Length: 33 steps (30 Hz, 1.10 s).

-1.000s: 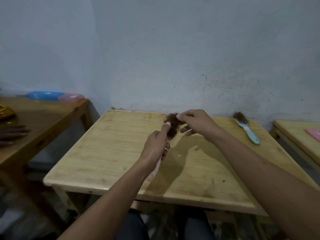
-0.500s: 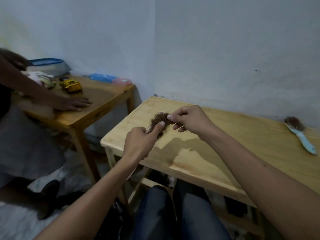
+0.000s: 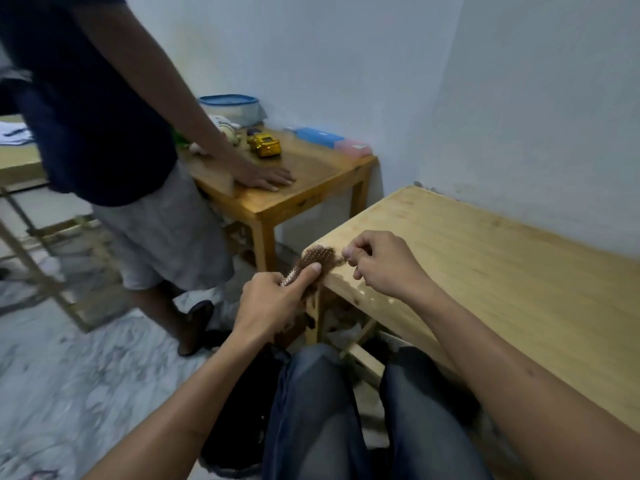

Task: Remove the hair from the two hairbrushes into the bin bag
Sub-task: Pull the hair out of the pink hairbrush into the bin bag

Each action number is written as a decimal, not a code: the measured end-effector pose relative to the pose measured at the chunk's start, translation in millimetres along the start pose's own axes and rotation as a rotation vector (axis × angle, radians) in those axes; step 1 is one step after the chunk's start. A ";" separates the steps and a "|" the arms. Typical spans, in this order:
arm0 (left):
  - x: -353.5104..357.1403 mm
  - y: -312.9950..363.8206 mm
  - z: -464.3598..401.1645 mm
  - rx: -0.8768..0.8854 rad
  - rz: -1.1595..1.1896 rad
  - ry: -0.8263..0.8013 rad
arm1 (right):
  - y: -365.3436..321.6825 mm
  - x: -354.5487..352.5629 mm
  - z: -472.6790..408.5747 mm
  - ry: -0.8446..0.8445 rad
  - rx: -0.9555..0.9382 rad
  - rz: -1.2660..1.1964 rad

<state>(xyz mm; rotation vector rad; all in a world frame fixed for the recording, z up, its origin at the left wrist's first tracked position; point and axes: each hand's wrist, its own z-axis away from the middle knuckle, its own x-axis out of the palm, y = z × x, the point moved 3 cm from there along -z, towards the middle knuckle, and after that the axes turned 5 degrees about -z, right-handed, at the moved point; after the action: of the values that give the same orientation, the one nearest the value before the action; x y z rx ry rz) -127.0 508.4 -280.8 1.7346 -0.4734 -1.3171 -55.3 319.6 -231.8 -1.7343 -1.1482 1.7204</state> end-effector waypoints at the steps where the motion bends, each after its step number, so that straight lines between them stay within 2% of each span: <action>1: -4.3 -10.0 0.5 -0.022 0.013 0.010 | -2.4 8.8 1.0 -0.021 -0.006 0.005; 5: -24.3 -40.2 11.1 -0.083 0.036 0.046 | -16.6 45.4 7.0 -0.099 -0.036 -0.057; 11: -53.3 -74.5 28.1 -0.174 0.035 0.180 | -27.4 104.0 11.2 -0.365 0.037 -0.266; 21: -71.4 -121.7 46.1 -0.286 -0.054 0.246 | -20.8 156.5 7.7 -0.460 0.047 -0.324; 27: -67.1 -157.7 67.2 -0.355 -0.104 0.247 | 1.0 184.5 7.7 -0.572 0.138 -0.359; 33: -71.2 -191.1 87.8 -0.484 -0.148 0.280 | 25.9 198.4 5.0 -0.610 0.265 -0.371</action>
<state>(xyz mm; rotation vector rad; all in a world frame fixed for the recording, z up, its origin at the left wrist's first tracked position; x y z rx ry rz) -271.1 627.3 -400.5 1.5252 0.1304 -1.1466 -77.0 461.3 -371.4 -0.7890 -1.3010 2.0929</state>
